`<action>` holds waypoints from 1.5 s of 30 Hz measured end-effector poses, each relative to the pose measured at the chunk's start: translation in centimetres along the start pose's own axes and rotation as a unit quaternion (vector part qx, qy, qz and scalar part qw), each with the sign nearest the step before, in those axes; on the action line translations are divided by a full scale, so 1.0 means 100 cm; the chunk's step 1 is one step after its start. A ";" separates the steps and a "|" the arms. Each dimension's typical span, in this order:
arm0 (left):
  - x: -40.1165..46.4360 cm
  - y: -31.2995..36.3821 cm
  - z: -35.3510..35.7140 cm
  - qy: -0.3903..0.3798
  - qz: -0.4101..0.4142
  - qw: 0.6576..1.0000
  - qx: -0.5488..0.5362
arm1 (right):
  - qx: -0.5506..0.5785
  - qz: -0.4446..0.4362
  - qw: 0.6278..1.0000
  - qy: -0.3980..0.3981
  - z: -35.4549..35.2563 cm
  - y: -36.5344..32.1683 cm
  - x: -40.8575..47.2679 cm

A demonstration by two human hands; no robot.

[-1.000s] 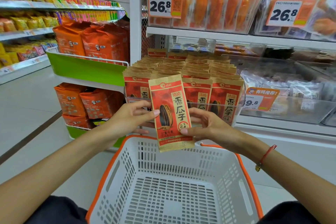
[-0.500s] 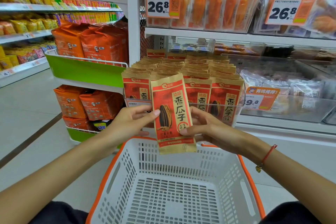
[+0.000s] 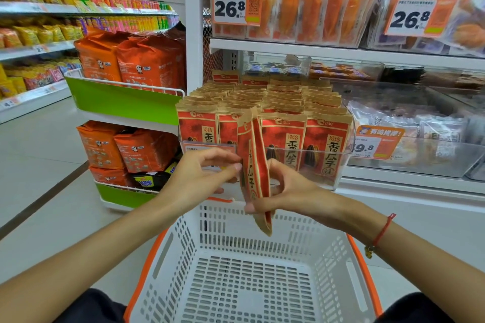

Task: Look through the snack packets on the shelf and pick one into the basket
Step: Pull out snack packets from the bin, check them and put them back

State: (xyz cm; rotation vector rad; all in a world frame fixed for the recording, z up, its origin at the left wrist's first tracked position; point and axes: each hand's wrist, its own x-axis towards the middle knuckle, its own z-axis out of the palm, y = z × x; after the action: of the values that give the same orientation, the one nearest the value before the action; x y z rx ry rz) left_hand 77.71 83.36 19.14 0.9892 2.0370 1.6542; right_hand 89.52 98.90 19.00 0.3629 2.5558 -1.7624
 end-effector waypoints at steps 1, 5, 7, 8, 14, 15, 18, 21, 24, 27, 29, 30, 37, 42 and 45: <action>-0.001 0.004 0.000 -0.017 -0.008 1.000 -0.020 | -0.004 0.004 1.000 0.018 0.001 0.001 0.002; -0.007 0.015 0.000 -0.072 -0.019 0.995 -0.064 | -0.073 -0.010 0.994 0.081 0.002 0.008 0.010; -0.009 0.013 0.001 -0.071 -0.017 0.996 -0.051 | -0.154 -0.039 0.980 0.120 0.003 0.012 0.014; -0.009 0.012 0.002 -0.067 -0.016 0.997 -0.039 | -0.186 -0.054 0.972 0.133 0.005 0.013 0.016; -0.005 0.005 -0.003 -0.055 -0.026 0.998 -0.029 | -0.281 -0.078 0.945 0.147 0.017 0.012 0.017; -0.003 0.003 -0.006 -0.057 -0.039 0.997 -0.032 | -0.284 -0.077 0.944 0.147 0.017 0.011 0.015; 0.001 -0.005 -0.018 -0.079 -0.088 0.992 -0.035 | -0.270 -0.078 0.947 0.157 0.013 0.006 0.012; 0.001 -0.011 -0.026 -0.142 -0.131 0.981 -0.002 | -0.298 -0.061 0.939 0.157 0.007 0.005 0.010; -0.003 -0.014 -0.028 -0.176 -0.153 0.972 0.021 | -0.311 -0.055 0.937 0.151 0.005 0.004 0.009; -0.005 -0.016 -0.027 -0.173 -0.158 0.972 0.026 | -0.310 -0.057 0.936 0.159 0.008 0.003 0.010; -0.004 -0.016 -0.026 -0.172 -0.157 0.972 0.029 | -0.296 -0.060 0.936 0.182 0.007 0.003 0.013; -0.004 -0.016 -0.026 -0.172 -0.156 0.972 0.031 | -0.290 -0.060 0.935 0.196 0.007 0.003 0.014; -0.001 -0.018 -0.017 -0.171 -0.144 0.974 0.044 | -0.241 -0.079 0.932 0.258 0.004 0.004 0.018; 0.002 -0.016 -0.013 -0.157 -0.119 0.979 0.047 | -0.198 -0.111 0.928 0.296 -0.001 0.009 0.019; 0.004 -0.013 -0.010 -0.149 -0.114 0.981 0.043 | -0.203 -0.130 0.919 0.311 -0.001 0.011 0.020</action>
State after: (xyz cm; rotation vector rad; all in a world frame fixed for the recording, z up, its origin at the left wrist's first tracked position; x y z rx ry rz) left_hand 76.41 82.83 18.23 0.9267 1.9488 1.2314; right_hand 87.84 99.74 17.73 0.6832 3.4658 -1.2438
